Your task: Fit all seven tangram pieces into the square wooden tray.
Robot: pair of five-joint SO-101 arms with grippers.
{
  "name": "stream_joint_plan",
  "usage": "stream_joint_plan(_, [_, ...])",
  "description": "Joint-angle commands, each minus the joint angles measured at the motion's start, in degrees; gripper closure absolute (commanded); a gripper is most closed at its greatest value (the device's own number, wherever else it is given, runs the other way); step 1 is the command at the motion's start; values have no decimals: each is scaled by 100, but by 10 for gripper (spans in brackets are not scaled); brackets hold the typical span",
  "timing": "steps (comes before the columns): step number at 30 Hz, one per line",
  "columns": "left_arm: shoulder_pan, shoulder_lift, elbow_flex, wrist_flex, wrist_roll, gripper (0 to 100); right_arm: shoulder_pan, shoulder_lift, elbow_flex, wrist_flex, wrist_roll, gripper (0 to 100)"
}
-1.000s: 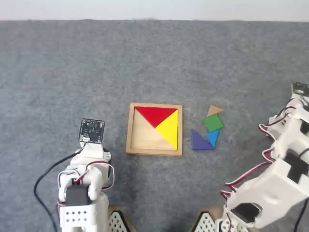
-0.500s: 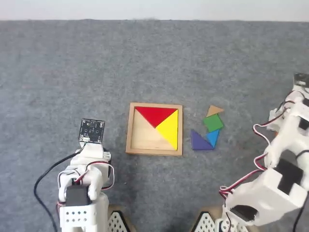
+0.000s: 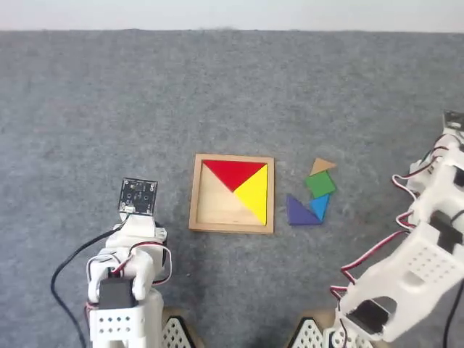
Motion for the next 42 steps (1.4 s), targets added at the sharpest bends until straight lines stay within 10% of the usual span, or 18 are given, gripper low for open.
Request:
stream_joint_plan(1, [26, -97, -57, 18, -9, 979, 418, 444, -396, -92, 158, 786])
stream_joint_plan(34, [26, -97, -57, 18, -9, 979, 910, -646, -1064, 1640, 431, 786])
stream_joint_plan(42, [26, -97, -57, 18, -9, 979, 954, -681, -1055, 1692, 1960, 763])
